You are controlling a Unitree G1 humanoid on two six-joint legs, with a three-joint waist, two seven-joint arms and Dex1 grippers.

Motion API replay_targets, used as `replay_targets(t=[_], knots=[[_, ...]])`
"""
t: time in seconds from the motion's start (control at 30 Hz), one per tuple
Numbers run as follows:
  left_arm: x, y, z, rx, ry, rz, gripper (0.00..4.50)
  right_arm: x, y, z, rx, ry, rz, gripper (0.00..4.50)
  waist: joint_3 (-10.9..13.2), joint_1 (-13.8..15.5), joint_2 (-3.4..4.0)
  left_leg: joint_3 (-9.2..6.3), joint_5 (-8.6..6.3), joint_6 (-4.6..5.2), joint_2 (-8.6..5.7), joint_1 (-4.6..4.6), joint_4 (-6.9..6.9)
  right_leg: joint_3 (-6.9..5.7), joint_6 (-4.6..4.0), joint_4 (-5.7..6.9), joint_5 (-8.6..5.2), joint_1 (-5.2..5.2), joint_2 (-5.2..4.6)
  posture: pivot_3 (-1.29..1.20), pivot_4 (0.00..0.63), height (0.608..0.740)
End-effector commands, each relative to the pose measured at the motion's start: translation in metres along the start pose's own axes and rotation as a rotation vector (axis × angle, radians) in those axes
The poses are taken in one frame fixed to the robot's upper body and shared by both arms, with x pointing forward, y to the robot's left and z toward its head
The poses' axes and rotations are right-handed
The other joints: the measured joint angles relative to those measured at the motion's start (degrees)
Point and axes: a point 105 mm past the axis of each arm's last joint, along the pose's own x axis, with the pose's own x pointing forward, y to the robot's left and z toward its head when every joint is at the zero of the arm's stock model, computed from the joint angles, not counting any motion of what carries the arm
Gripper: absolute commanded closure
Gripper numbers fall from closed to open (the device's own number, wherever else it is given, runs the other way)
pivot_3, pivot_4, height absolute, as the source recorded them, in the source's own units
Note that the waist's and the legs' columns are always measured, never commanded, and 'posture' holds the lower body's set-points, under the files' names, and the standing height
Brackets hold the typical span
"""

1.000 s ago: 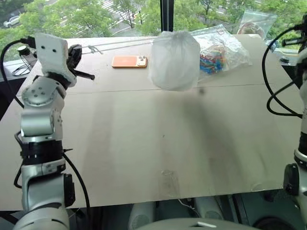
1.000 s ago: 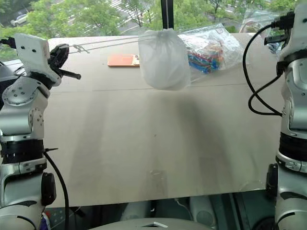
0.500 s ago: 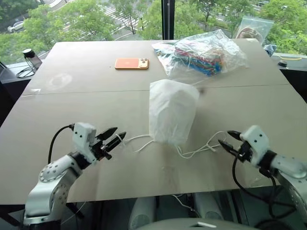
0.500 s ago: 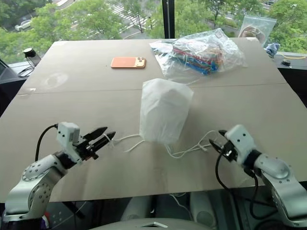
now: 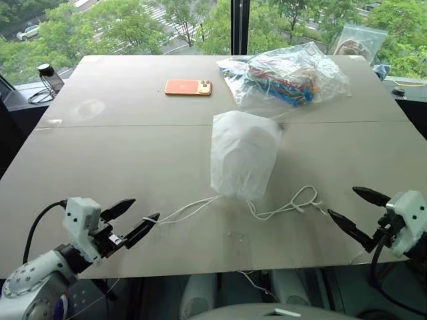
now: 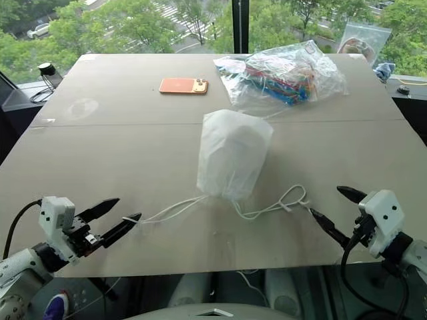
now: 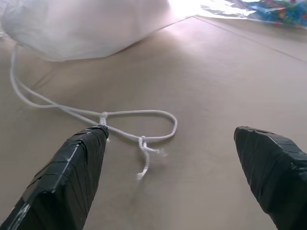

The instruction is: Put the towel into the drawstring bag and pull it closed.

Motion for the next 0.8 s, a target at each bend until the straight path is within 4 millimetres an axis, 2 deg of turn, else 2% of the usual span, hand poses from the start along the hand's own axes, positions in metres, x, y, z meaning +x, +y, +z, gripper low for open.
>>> replay_targets(t=[0.03,0.1,0.27,0.37,0.4,0.47,0.5,0.6,0.63,0.73,0.8], knots=[[0.0,-0.006,0.002,0.09,0.102,-0.091,0.04,0.013,0.002,0.012,-0.035,-0.037,0.005,0.0,0.0,-0.1,-0.08,-0.1,0.0,0.0,0.01,-0.03,0.05,-0.1,-0.01,0.05,0.0,-0.02,0.05,0.0,0.15,0.74],[-0.008,-0.011,-0.01,0.086,0.16,-0.115,0.04,0.014,0.002,0.013,-0.037,-0.035,0.007,0.0,-0.2,-0.6,0.14,0.03,0.0,-0.01,0.04,-0.01,-0.01,0.01,-0.02,-0.02,0.01,-0.03,0.05,0.0,0.15,0.74],[-0.016,-0.017,0.0,0.022,0.097,-0.119,0.04,0.016,0.008,0.014,-0.027,-0.028,0.022,0.0,-0.2,-0.2,0.1,0.4,-0.11,0.14,0.03,-0.04,-0.24,0.27,-0.03,-0.2,0.0,-0.15,0.02,0.0,0.15,0.74],[-0.017,0.021,0.023,-0.063,-0.012,0.061,0.04,0.018,0.009,0.014,-0.025,-0.027,0.032,0.0,-0.1,0.5,0.14,0.35,-0.11,0.15,0.04,-0.04,-0.24,0.21,-0.01,-0.2,-0.02,-0.13,0.01,0.0,0.15,0.74],[-0.022,0.012,0.014,-0.031,0.067,-0.018,0.04,0.019,0.009,0.015,-0.021,-0.029,0.039,0.0,-0.1,0.5,0.12,0.28,-0.11,0.15,0.04,-0.04,-0.2,0.14,0.0,-0.17,-0.03,-0.13,0.01,0.0,0.15,0.74],[-0.036,-0.02,-0.013,-0.007,0.252,-0.207,0.04,0.021,0.007,0.015,-0.028,-0.029,0.051,0.0,-0.3,-0.5,-0.09,0.21,-0.11,0.15,0.1,-0.05,-0.11,0.08,-0.01,-0.11,-0.03,-0.13,0.08,0.0,0.15,0.74],[-0.04,-0.028,-0.018,-0.009,0.282,-0.244,0.04,0.021,0.006,0.015,-0.033,-0.029,0.053,0.0,-0.3,-1.1,-0.07,0.39,-0.12,0.14,0.11,0.04,-0.16,0.2,-0.01,-0.16,-0.02,-0.1,0.06,0.0,0.15,0.74],[-0.025,-0.005,0.015,-0.036,0.061,-0.08,0.04,0.021,0.005,0.019,-0.029,-0.049,0.05,0.0,-0.2,-0.8,0.01,0.62,-0.15,0.19,0.03,0.05,-0.15,0.36,0.02,-0.2,-0.01,-0.12,-0.13,0.0,0.15,0.74],[-0.022,-0.004,0.02,-0.044,0.023,-0.069,0.04,0.02,0.007,0.022,-0.023,-0.075,0.05,0.0,-0.2,0.0,-0.01,0.49,-0.15,0.19,0.04,-0.01,-0.08,0.25,0.02,-0.17,-0.01,-0.12,-0.11,0.0,0.15,0.74],[-0.019,-0.017,0.014,-0.034,0.028,-0.103,0.04,0.016,0.016,0.029,-0.038,-0.15,0.091,0.0,-0.3,0.1,-0.04,0.21,-0.15,0.19,0.14,-0.03,0.01,-0.01,-0.01,-0.1,-0.02,-0.05,0.03,0.0,0.15,0.74],[-0.02,-0.015,0.012,-0.036,0.011,-0.071,0.04,0.01,0.022,0.026,-0.038,-0.145,0.134,0.0,-0.3,-0.1,0.01,0.37,-0.15,0.19,0.11,-0.01,-0.08,0.12,0.0,-0.13,-0.03,-0.06,0.01,0.0,0.15,0.74]])
